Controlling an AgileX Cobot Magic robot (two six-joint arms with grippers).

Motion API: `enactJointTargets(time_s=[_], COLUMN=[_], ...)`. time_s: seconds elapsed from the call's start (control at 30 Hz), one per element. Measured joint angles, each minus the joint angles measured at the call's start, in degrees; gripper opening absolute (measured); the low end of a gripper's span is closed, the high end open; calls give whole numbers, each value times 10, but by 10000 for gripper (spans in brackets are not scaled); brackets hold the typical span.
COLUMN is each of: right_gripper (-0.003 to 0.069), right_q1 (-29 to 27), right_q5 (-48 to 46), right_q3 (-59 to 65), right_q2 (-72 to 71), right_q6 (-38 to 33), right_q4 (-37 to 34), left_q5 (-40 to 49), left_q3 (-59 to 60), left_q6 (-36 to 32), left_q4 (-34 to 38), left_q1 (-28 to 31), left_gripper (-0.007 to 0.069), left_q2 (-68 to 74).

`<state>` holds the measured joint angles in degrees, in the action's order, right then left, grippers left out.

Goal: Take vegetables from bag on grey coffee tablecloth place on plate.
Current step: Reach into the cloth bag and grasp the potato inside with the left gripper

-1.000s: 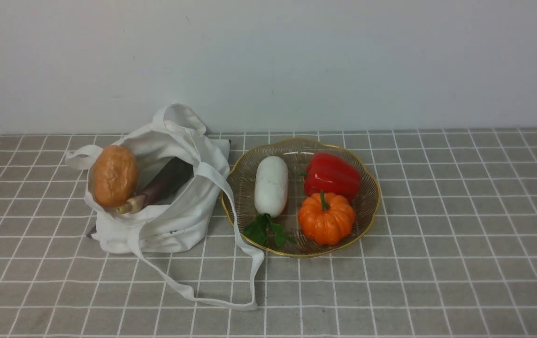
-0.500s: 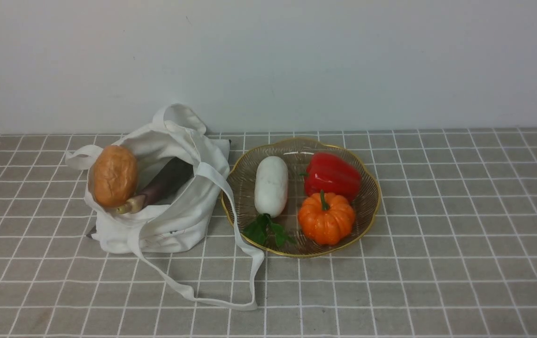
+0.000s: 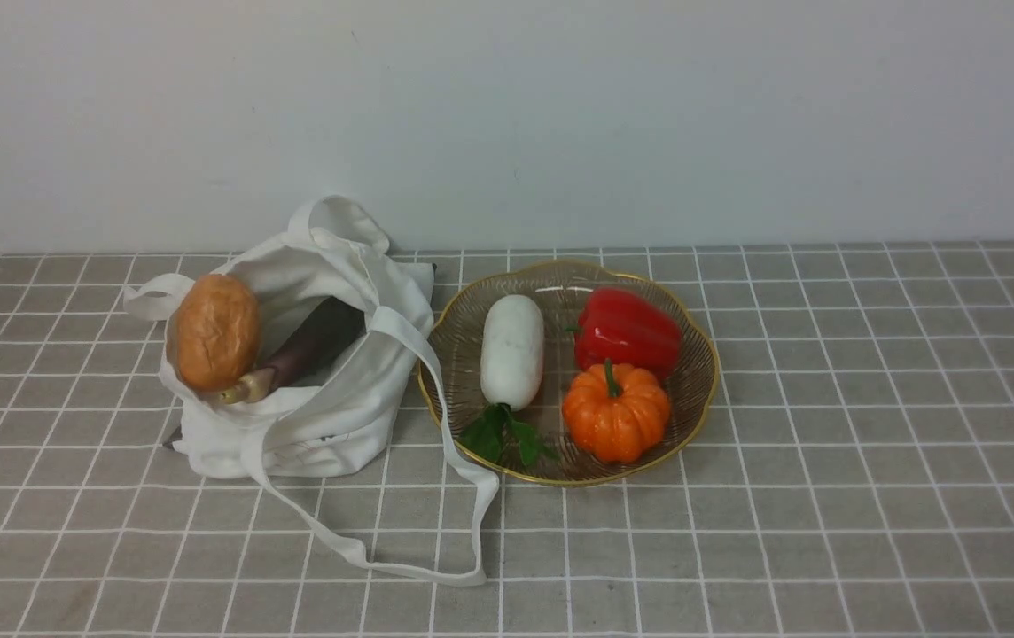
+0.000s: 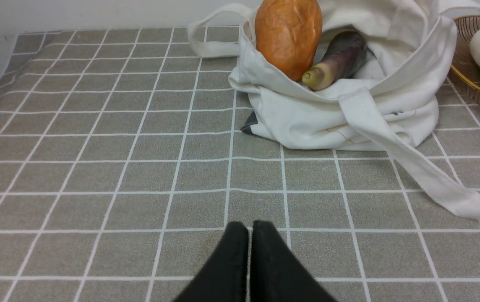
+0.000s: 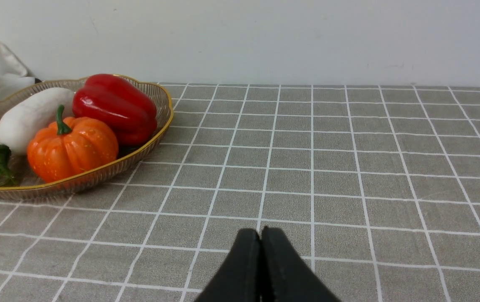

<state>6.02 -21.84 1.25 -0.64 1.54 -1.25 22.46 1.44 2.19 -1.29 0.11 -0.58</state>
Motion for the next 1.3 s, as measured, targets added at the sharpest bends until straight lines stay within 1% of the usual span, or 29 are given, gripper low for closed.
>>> enactJointTargets(time_s=[0.27,0.37,0.47,0.5,0.53,0.6,0.63,0.67,0.7,0.73,0.77,0.93,1.0,1.03,1.07,1.17,1.2,1.23,1.3], right_gripper=[-15,-15,-15,-15,-15,-15,-15,-15,-15,-15,-15,-15,-15,-15,-15,-15,-15,-15,-15], right_q1=[0,0,0,0,0,0,0,0,0,0,0,0,0,0,0,0,0,0,0], right_q5=[0,0,0,0,0,0,0,0,0,0,0,0,0,0,0,0,0,0,0], right_q3=[0,0,0,0,0,0,0,0,0,0,0,0,0,0,0,0,0,0,0], right_q2=[0,0,0,0,0,0,0,0,0,0,0,0,0,0,0,0,0,0,0], right_q6=[0,0,0,0,0,0,0,0,0,0,0,0,0,0,0,0,0,0,0], right_q4=[0,0,0,0,0,0,0,0,0,0,0,0,0,0,0,0,0,0,0], left_q5=[0,-3,-6,-6,-6,-6,-6,-6,-6,-6,-8,-31,-4,25,29,97,126,132,222], left_q3=[0,1,1,1,1,1,1,1,1,1,1,0,-14,-42,-42,-150,-183,-190,-268], left_q6=[0,7,73,82,114,154,165,175,177,180,179,166,155,136,133,69,53,49,14], left_q4=[0,13,118,134,194,282,314,362,374,407,428,485,509,520,520,509,495,492,441], left_q1=[0,0,0,0,0,0,0,0,0,0,0,0,0,0,0,0,0,0,0], left_gripper=[-5,-5,-5,-5,-5,-5,-5,-5,-5,-5,-5,-5,-5,-5,-5,-5,-5,-5,-5], left_q2=[0,0,0,0,0,0,0,0,0,0,0,0,0,0,0,53,85,85,190])
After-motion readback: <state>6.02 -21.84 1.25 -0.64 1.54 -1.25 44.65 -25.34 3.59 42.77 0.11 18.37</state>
